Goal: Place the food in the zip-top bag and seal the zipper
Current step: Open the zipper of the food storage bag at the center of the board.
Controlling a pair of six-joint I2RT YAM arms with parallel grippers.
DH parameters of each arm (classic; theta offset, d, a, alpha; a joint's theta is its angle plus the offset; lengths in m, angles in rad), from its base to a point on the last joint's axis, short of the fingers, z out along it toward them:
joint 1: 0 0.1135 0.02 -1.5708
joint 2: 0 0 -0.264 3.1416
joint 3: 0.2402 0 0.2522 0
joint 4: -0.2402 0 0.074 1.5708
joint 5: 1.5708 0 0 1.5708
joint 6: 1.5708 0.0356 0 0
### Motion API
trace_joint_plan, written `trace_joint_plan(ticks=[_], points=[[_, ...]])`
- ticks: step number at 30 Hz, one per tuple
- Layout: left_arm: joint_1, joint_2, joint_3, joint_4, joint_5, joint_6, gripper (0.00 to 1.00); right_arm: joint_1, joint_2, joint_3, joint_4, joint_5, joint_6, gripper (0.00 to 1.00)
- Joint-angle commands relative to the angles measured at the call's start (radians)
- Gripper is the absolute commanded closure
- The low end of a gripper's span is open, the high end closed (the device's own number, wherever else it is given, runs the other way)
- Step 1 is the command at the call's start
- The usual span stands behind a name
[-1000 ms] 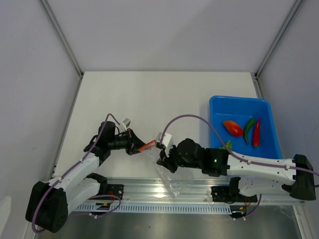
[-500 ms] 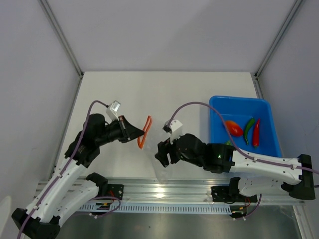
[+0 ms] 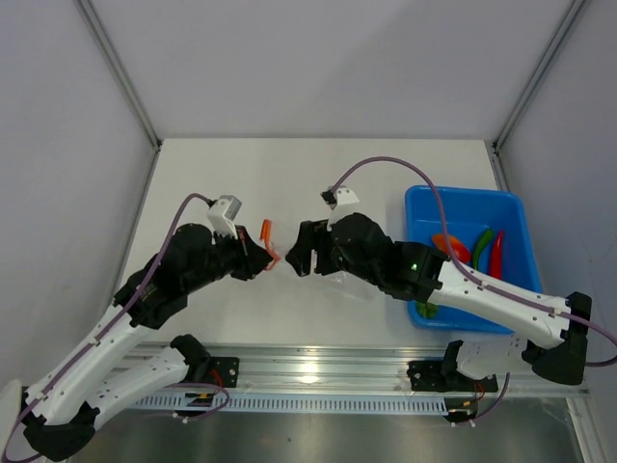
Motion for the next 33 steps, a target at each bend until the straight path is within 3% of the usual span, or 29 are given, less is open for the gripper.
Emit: trace_joint_plan(ticks=[1, 6, 11, 16, 21, 33], points=[[-0.014, 0.007, 0.07, -0.037, -0.129, 0.061, 0.99, -0.011, -0.011, 0.044, 0.007, -0.099, 0.034, 0.24], [-0.013, 0.016, 0.107, -0.069, -0.212, 0.052, 0.99, 0.019, -0.034, -0.031, -0.037, -0.209, -0.006, 0.21], [-0.014, 0.017, 0.132, -0.071, -0.269, 0.084, 0.99, 0.137, -0.131, -0.186, -0.062, -0.193, -0.041, 0.14], [-0.013, 0.037, 0.13, -0.062, -0.293, 0.15, 0.99, 0.139, -0.243, -0.255, -0.101, -0.13, 0.037, 0.15], [-0.028, 0.024, 0.097, -0.062, -0.301, 0.124, 1.0, 0.089, -0.236, -0.211, -0.155, 0.031, 0.078, 0.14], [-0.145, 0.002, -0.009, -0.026, -0.327, 0.014, 0.99, -0.129, 0.056, 0.043, 0.001, -0.143, 0.14, 0.19]])
